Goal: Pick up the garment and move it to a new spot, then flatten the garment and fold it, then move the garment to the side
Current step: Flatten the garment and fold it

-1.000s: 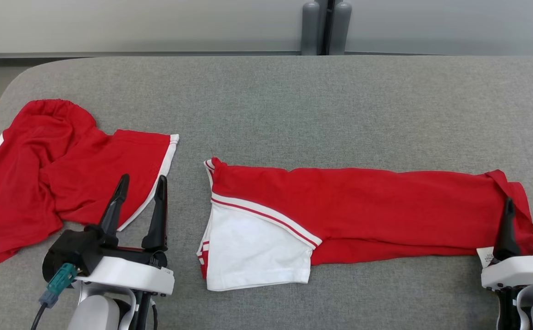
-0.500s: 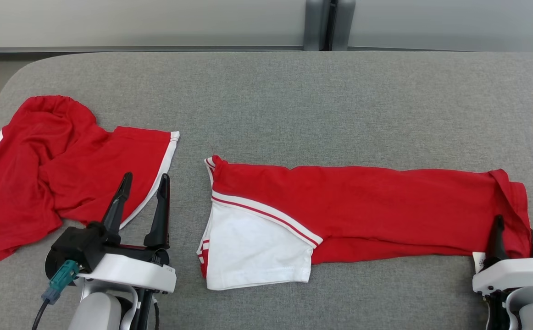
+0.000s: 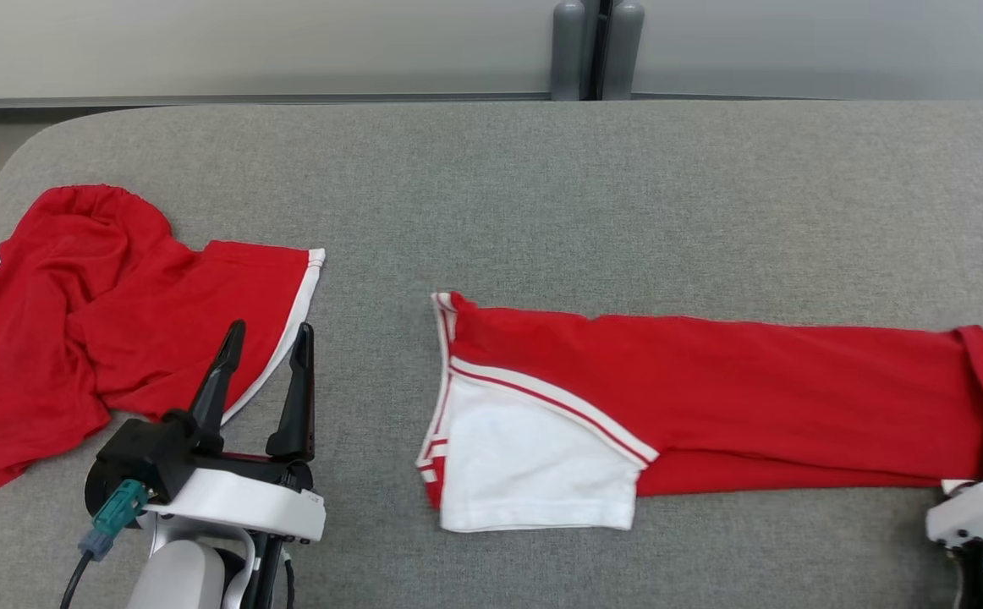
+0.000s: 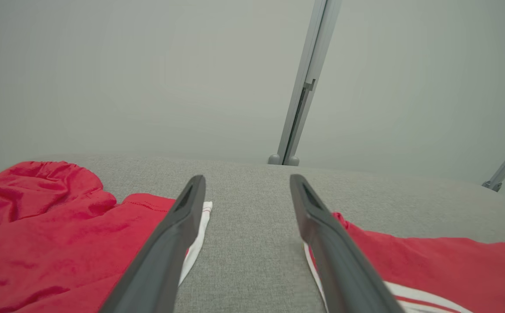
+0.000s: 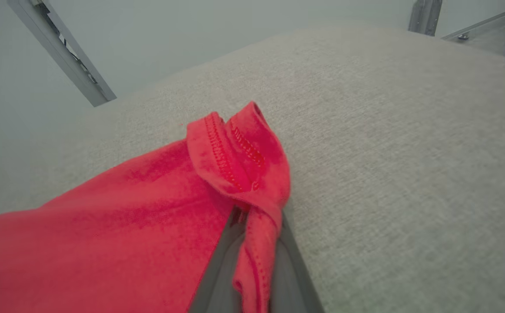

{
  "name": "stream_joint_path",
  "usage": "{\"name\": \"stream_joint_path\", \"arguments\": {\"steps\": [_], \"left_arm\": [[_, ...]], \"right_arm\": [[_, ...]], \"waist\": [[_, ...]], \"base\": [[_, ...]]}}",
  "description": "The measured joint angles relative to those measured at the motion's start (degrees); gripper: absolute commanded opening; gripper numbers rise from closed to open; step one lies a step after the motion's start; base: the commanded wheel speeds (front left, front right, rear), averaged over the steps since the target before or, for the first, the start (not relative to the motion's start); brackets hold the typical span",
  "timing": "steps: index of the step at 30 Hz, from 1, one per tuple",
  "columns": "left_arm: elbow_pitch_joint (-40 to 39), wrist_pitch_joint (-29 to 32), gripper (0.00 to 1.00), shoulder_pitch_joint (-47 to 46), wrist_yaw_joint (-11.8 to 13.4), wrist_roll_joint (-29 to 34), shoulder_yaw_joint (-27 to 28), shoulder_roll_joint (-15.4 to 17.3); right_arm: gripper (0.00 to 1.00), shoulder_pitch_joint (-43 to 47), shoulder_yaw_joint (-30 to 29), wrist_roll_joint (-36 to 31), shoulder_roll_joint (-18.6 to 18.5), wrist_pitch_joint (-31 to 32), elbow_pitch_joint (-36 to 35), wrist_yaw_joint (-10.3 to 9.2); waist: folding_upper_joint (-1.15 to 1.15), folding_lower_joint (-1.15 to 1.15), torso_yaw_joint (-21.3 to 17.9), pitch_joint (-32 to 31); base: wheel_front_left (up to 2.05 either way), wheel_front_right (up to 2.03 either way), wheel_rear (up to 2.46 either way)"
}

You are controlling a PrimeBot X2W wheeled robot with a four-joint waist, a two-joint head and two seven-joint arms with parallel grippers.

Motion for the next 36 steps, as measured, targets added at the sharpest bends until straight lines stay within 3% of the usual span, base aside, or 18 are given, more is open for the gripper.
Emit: {"name": "stream_joint_path", "arguments": {"steps": [7, 14, 26, 32, 36], "left_arm": [[0.45, 0.00, 1.00, 0.14, 0.00, -0.01, -0.13, -0.01], [0.93, 0.00, 1.00, 0.97, 0.00, -0.60, -0.12, -0.01], [1.37, 0.00, 1.00, 3.10, 0.00, -1.68, -0.38, -0.02], [1.41, 0.00, 1.00, 3.44, 0.00, -1.89, -0.56, -0.03], [1.48, 0.00, 1.00, 3.43, 0.00, -1.86, -0.63, -0.03]], "right_arm": [[0.00, -0.29, -11.16, -6.03, -5.73, 0.00, 0.94, -0.02], [0.00, -2.30, -11.39, -7.91, -3.79, 0.00, -1.34, -0.08], [0.00, 1.19, 9.00, -1.83, 3.02, 5.79, -16.81, -0.08], [0.00, 5.46, 21.84, 4.12, 3.58, 8.67, -24.83, -0.09], [0.00, 7.20, 28.31, 6.64, 3.76, 9.12, -26.61, -0.09]], "waist": [[0.00, 0.00, -0.34, -0.90], [0.00, 0.00, -0.83, -2.45], [0.00, 0.00, -0.53, -6.83], [0.00, 0.00, 0.90, -7.08], [0.00, 0.00, 1.98, -6.75]], "base": [[0.00, 0.00, 0.00], [0.00, 0.00, 0.00], [0.00, 0.00, 0.00], [0.00, 0.00, 0.00], [0.00, 0.00, 0.00]]}}
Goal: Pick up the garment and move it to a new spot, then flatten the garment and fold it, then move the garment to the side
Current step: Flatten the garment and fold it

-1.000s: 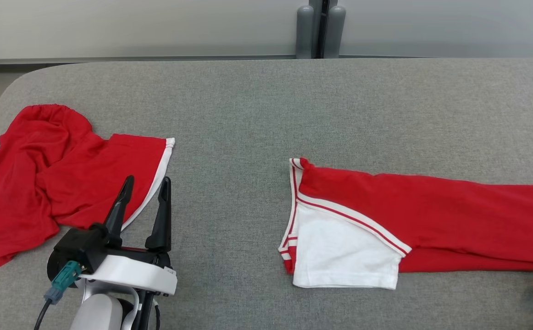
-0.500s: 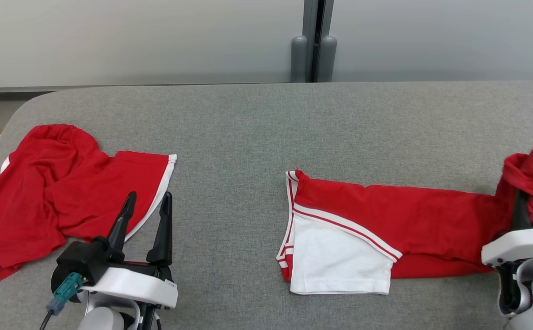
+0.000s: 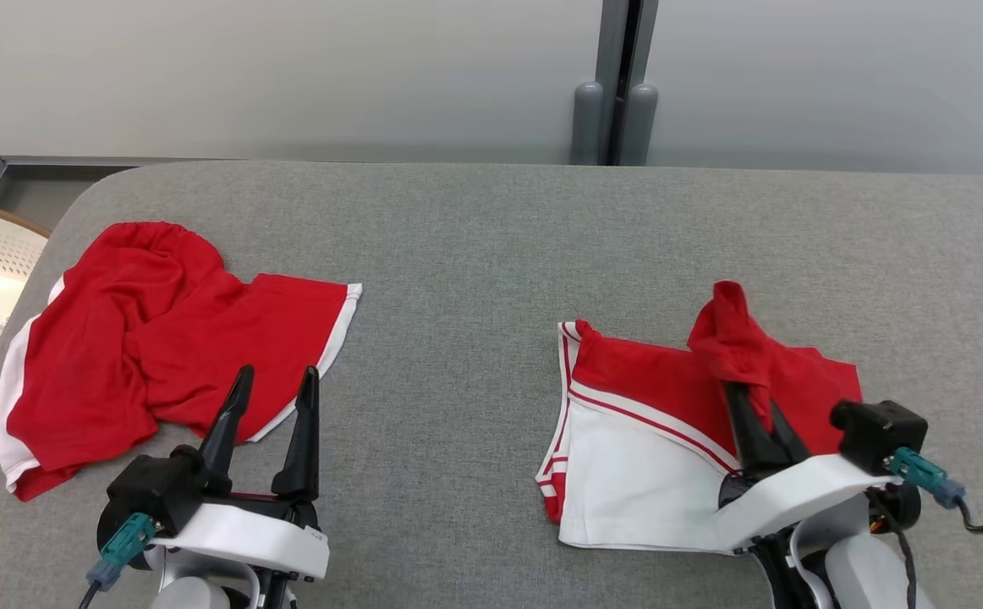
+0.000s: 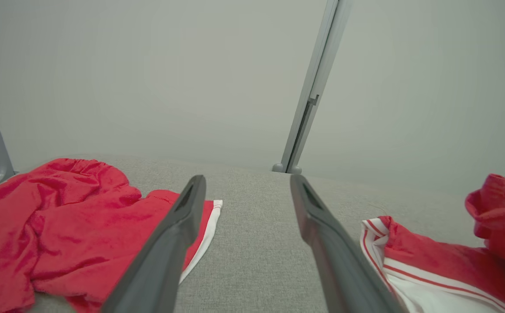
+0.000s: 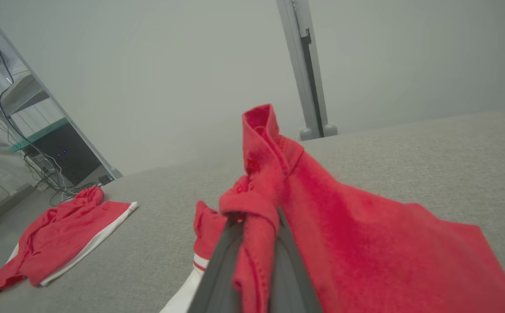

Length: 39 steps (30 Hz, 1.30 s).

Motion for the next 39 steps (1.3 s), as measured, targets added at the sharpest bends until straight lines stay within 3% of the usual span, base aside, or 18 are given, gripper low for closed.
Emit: {"name": "stream_joint_path", "arguments": {"steps": [7, 18, 19, 20, 21, 31, 39], "left_arm": [[0.54, 0.00, 1.00, -0.11, 0.00, -1.31, -0.36, 0.01], [1.04, 0.00, 1.00, -1.20, 0.00, -1.58, -1.03, 0.03], [1.07, 0.00, 1.00, -1.24, 0.00, -1.69, -1.13, 0.02], [1.14, 0.00, 1.00, -1.24, 0.00, -1.72, -1.20, 0.02], [1.21, 0.00, 1.00, -1.27, 0.00, -1.75, -1.25, 0.02], [1.88, 0.00, 1.00, -1.68, 0.00, -2.14, -1.56, 0.02], [1.92, 0.00, 1.00, -1.57, 0.00, -2.13, -1.22, 0.02]], "right_arm": [[0.00, 0.34, 6.10, 2.69, -0.05, -1.59, 2.10, 0.01], [0.00, -3.09, 11.82, 5.86, -0.08, -5.38, 11.40, 0.00], [0.06, -3.51, 12.55, 6.61, -0.07, -5.73, 12.04, 0.00], [0.64, -3.91, 13.37, 7.09, -0.10, -5.89, 12.66, 0.00], [1.00, -4.32, 14.33, 7.78, -0.11, -5.98, 13.13, 0.00], [1.00, -7.15, 24.60, 13.51, -0.08, -5.59, 17.25, 0.00], [1.00, -8.94, 27.26, 15.82, -0.01, -5.47, 18.80, 0.00]], "waist": [[0.00, 0.00, 2.16, 0.97], [0.00, 0.00, 4.78, 2.95], [0.00, 0.00, 4.94, 3.13], [0.00, 0.00, 5.08, 3.29], [0.00, 0.00, 5.21, 3.44], [0.00, 0.00, 5.48, 3.77], [0.00, 0.00, 4.46, 2.85]], "base": [[0.00, 0.00, 0.00], [0.00, 0.00, 0.00], [0.00, 0.00, 0.00], [0.00, 0.00, 0.00], [0.00, 0.00, 0.00], [0.00, 0.00, 0.00], [0.00, 0.00, 0.00]]}}
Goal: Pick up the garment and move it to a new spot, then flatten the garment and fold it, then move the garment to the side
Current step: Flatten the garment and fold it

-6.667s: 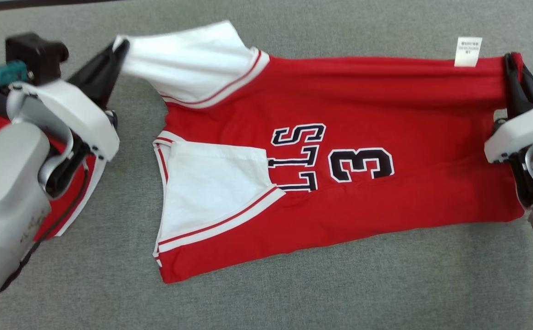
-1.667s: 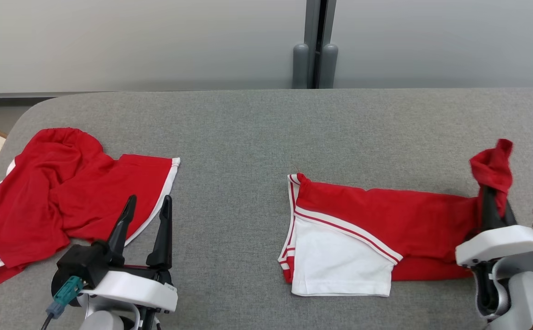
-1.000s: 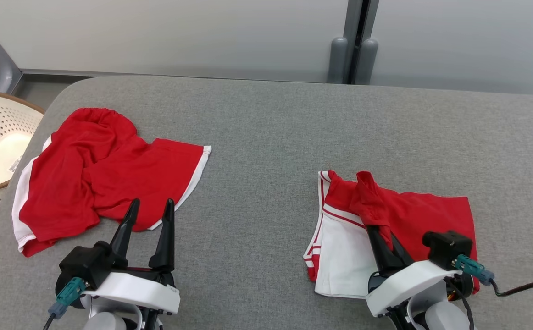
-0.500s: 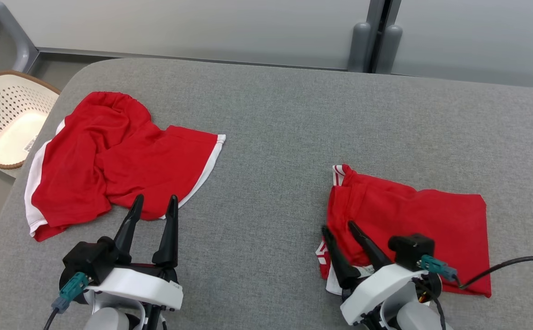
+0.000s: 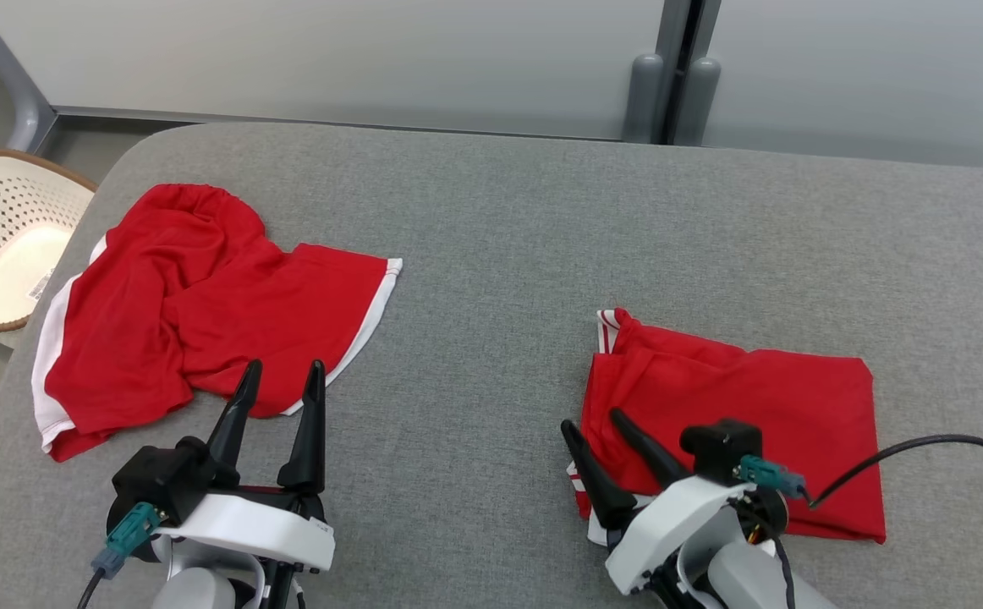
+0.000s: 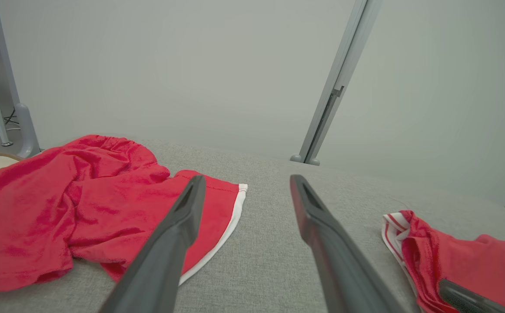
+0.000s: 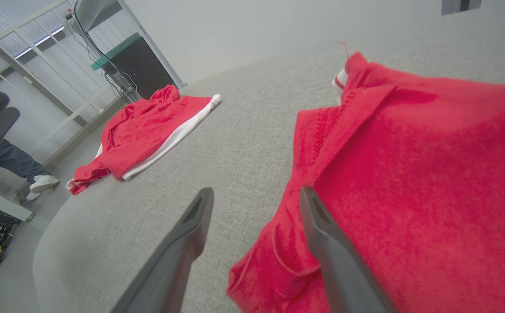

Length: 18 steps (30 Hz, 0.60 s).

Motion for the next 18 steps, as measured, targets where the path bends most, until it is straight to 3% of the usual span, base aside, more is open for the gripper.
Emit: {"name": "stream_joint_path", "arguments": {"steps": [5, 10, 18], "left_arm": [[-0.68, 0.00, 1.00, 0.24, 0.02, 0.07, 0.58, 0.00], [-1.63, 0.00, 1.00, 0.29, 0.10, 0.43, 1.25, -0.01], [-4.30, 0.00, 1.00, 0.18, 0.20, 0.44, 1.97, -0.02]], "right_arm": [[1.00, -3.35, -4.24, -6.14, -0.01, -1.68, 1.78, 0.01], [1.00, -5.87, -11.62, -20.36, -0.82, -2.31, 3.23, 0.02], [1.00, -1.32, -26.93, -33.96, -2.34, -3.34, -7.68, 0.01]], "waist": [[0.00, 0.00, -1.72, -0.59], [0.00, 0.00, -4.11, -1.09], [0.00, 0.00, -7.71, -1.46]], "base": [[0.00, 0.00, 0.00], [0.00, 0.00, 0.00], [0.00, 0.00, 0.00]]}}
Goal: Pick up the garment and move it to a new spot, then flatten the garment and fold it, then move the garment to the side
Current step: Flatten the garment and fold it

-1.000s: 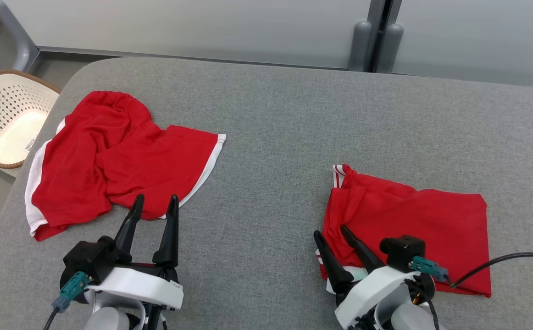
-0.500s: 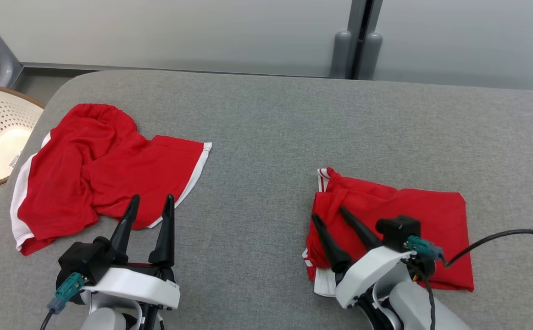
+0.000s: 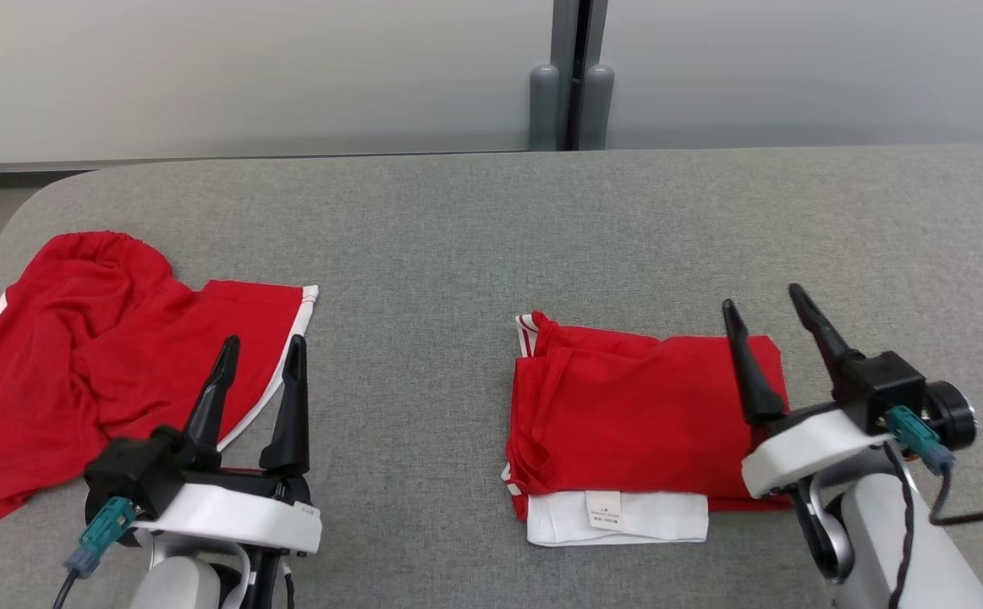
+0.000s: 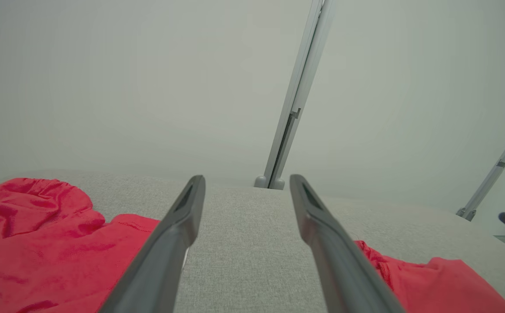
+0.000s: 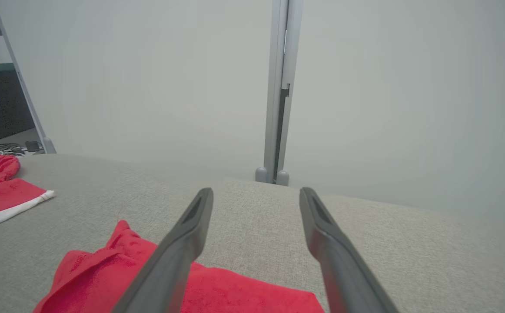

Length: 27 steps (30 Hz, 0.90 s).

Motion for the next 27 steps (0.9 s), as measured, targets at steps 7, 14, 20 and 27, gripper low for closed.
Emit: {"name": "stream_joint_path", "arguments": {"steps": [7, 14, 20, 27], "left_arm": [[-1.46, 0.00, 1.00, 0.01, 0.08, 0.63, 0.43, 0.02], [-2.54, 0.00, 1.00, 1.24, 1.30, 5.58, 0.33, 0.01], [-3.05, 0.00, 1.00, 1.42, 1.32, 5.55, 0.20, 0.03], [-2.81, 0.00, 1.00, 0.70, 0.94, 5.30, -1.09, 0.02]], "right_arm": [[1.00, 8.73, -7.77, -4.42, 0.23, -0.16, -14.29, 0.00], [1.00, 15.55, -10.82, -6.11, 1.09, -0.18, -20.95, 0.00], [1.00, 16.46, -12.16, -6.15, 1.60, -0.16, -21.41, 0.00], [1.00, 16.25, -13.49, -1.71, 2.13, -0.02, -14.15, 0.00]], "waist": [[0.00, 0.00, -1.29, 0.15], [0.00, 0.00, -1.47, -0.03], [0.00, 0.00, -1.22, 0.64], [0.00, 0.00, -0.63, 2.76]], "base": [[0.00, 0.00, 0.00], [0.00, 0.00, 0.00], [0.00, 0.00, 0.00], [0.00, 0.00, 0.00]]}}
